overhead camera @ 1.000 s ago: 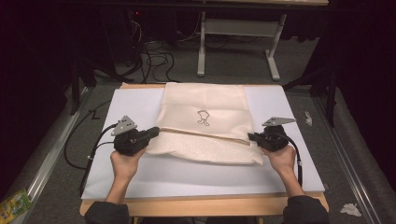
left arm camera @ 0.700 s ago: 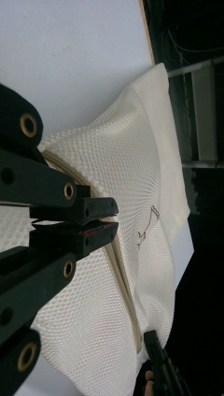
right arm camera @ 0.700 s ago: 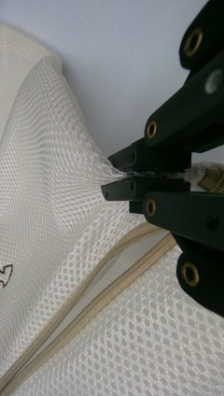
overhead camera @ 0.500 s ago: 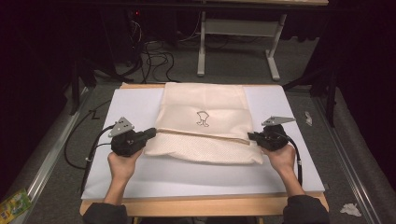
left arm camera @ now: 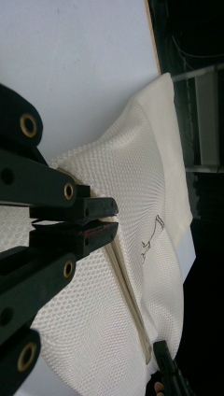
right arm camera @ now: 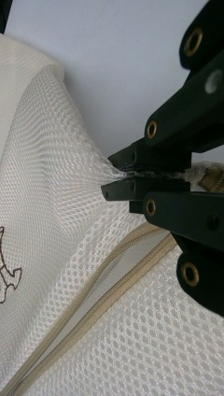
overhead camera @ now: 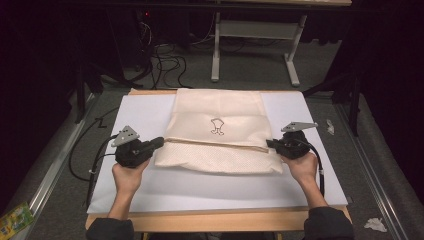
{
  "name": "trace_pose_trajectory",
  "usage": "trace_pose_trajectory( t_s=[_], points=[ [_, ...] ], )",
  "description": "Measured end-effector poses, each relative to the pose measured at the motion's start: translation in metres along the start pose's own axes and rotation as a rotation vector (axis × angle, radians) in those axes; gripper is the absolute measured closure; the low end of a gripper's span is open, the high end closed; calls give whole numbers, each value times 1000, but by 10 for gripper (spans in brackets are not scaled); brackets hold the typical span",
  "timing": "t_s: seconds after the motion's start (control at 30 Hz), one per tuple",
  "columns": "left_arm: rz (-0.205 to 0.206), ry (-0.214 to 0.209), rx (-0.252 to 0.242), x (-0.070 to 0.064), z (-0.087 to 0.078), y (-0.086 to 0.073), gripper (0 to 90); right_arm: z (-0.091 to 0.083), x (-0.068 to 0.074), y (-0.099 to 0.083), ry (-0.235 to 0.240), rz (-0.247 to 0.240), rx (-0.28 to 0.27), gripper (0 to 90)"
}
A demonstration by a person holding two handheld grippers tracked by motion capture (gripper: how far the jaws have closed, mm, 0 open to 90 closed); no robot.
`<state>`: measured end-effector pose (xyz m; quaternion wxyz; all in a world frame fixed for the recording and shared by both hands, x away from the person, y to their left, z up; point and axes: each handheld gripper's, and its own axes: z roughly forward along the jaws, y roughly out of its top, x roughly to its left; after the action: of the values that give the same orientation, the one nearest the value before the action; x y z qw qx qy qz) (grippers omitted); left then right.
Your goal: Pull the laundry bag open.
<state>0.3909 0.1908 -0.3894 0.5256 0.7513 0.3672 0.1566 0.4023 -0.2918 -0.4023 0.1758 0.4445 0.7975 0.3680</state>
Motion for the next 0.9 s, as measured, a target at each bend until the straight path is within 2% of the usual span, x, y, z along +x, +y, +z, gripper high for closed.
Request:
trace_pose_trajectory(
  t_s=[0.1,0.27,0.37,0.63,0.7,0.77,0.9],
  points=[
    [8,13,6,1,-1,0,877,0,0,1,0,-5,-4,884],
    [-12,18,7,8,-6,-5,877,-1,-4,-3,-14,2,7,885],
    [-23,18,11,10,-8,-9,877,0,-4,-2,-15,-7,6,885],
    [-22,12,10,11,-8,-11,877,-1,-4,-2,-15,-3,-2,885],
    [-20,24,14,11,-9,-12,877,-3,-6,-3,-23,6,-3,885],
    [-30,17,17,13,-11,-14,878,-4,-9,-4,-20,15,-4,886],
    [-21,24,35,12,-10,-15,878,-5,-10,-6,-20,24,-15,887]
  ],
)
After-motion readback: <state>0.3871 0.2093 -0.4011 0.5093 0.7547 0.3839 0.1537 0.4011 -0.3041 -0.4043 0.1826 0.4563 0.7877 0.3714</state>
